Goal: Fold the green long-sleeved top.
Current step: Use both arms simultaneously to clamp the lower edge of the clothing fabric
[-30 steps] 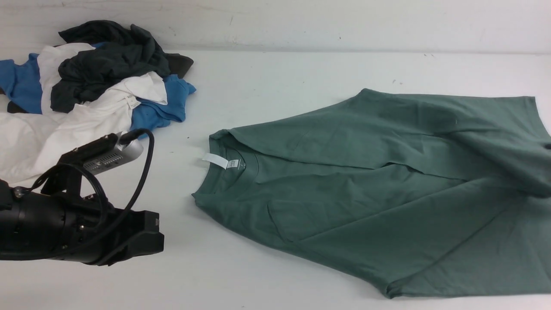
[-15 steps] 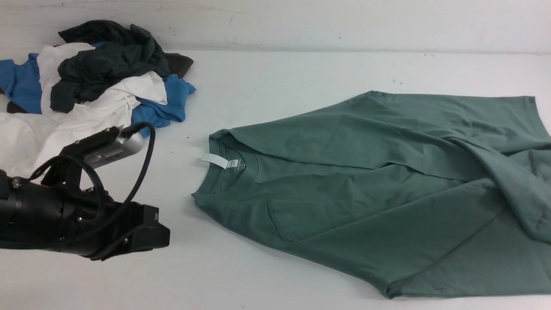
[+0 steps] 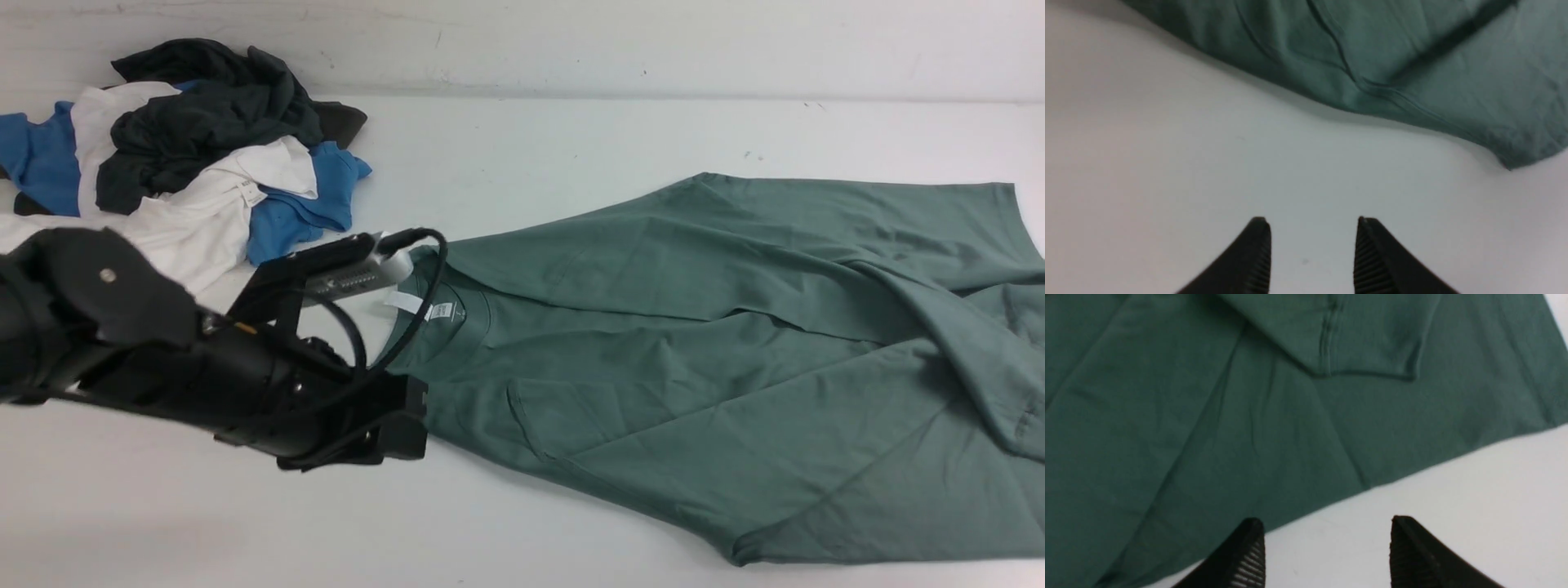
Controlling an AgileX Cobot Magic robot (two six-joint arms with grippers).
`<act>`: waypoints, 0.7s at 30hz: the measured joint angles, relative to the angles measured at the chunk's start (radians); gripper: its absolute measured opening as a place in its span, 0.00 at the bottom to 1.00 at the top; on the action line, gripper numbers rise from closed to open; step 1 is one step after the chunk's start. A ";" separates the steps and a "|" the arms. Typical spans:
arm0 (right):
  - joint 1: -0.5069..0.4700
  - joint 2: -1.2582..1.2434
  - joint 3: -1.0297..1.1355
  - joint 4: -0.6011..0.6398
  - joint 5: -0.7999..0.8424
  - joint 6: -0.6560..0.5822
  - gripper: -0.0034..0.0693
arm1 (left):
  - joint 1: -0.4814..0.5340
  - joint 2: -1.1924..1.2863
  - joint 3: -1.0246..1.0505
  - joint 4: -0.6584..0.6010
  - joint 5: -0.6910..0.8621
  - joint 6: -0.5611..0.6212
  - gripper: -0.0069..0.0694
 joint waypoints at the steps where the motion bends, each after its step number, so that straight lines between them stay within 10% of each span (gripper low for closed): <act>1: 0.000 -0.033 0.060 0.000 0.000 -0.010 0.58 | 0.000 0.045 -0.054 0.069 -0.003 -0.050 0.45; 9: 0.000 -0.055 0.118 0.000 -0.078 -0.025 0.58 | -0.004 0.259 -0.322 0.377 0.095 -0.322 0.45; 21: 0.000 -0.055 0.118 0.005 -0.134 -0.027 0.58 | -0.007 0.421 -0.392 0.417 0.054 -0.352 0.45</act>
